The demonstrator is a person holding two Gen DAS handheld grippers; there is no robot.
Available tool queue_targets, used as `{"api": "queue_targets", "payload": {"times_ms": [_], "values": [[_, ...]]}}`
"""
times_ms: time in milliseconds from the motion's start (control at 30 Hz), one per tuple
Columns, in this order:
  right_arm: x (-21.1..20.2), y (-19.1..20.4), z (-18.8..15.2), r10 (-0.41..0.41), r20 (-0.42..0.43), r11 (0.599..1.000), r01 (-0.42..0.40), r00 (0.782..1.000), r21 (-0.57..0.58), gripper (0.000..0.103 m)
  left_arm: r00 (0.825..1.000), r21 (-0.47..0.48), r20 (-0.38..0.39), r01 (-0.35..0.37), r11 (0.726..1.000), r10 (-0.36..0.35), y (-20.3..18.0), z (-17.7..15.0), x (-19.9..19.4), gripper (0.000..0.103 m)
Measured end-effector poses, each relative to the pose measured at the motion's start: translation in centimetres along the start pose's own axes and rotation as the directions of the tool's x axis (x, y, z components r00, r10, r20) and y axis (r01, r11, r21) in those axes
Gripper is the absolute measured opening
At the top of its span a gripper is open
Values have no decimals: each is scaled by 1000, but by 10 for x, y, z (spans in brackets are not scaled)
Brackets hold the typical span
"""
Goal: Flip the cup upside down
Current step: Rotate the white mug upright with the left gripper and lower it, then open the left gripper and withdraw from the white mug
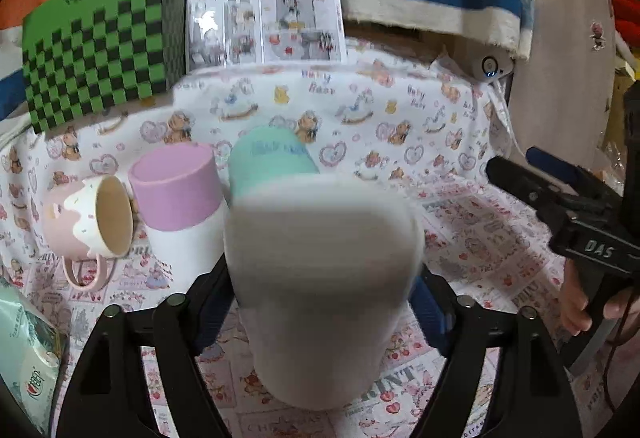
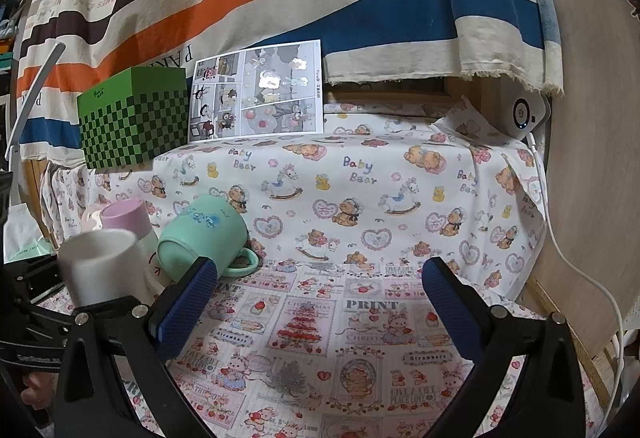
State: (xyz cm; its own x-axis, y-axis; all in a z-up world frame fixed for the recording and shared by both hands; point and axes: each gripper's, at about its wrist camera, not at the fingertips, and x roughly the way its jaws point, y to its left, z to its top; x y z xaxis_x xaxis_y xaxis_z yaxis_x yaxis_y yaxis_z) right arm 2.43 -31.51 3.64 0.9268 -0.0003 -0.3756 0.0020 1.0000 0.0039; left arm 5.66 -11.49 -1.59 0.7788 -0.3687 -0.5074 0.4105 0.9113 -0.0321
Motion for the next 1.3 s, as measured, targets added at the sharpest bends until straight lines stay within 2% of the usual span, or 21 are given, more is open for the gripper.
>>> {"api": "queue_targets", "payload": {"times_ms": [33, 167, 267, 400, 633, 767, 933, 1100, 1300], "values": [[0, 0, 0, 1, 1, 1000, -1, 1000, -1, 103, 1000, 13, 18, -10, 1000, 10, 0, 0, -4, 102], [0, 1, 0, 4, 1, 1000, -4, 1000, -5, 103, 997, 63, 73, -44, 997, 39, -1, -2, -24, 103], [-4, 3, 0, 4, 15, 1000, -4, 1000, -12, 103, 992, 60, 104, -72, 996, 65, 6, -5, -40, 103], [-12, 11, 0, 2, 48, 999, 0, 999, -47, 103, 984, 7, 147, -104, 995, 102, 22, -10, -64, 103], [-39, 33, -3, 114, 83, 993, -113, 990, -26, 103, 979, -116, 182, -69, 991, 89, 51, -17, -94, 103], [-56, 46, -5, 168, 101, 986, -166, 981, -28, 103, 965, -152, 221, -111, 982, 143, 64, -24, -109, 103], [-62, 60, -12, 186, 103, 981, -179, 977, -76, 103, 954, -186, 220, -162, 969, 202, 77, -35, -114, 103], [-60, 61, -12, 183, 92, 981, -176, 979, -77, 103, 939, -172, 219, -231, 958, 266, 76, -43, -113, 103], [-43, 56, -12, 147, 23, 988, -146, 989, -53, 103, 926, -131, 219, -284, 950, 307, 67, -46, -109, 103]]}}
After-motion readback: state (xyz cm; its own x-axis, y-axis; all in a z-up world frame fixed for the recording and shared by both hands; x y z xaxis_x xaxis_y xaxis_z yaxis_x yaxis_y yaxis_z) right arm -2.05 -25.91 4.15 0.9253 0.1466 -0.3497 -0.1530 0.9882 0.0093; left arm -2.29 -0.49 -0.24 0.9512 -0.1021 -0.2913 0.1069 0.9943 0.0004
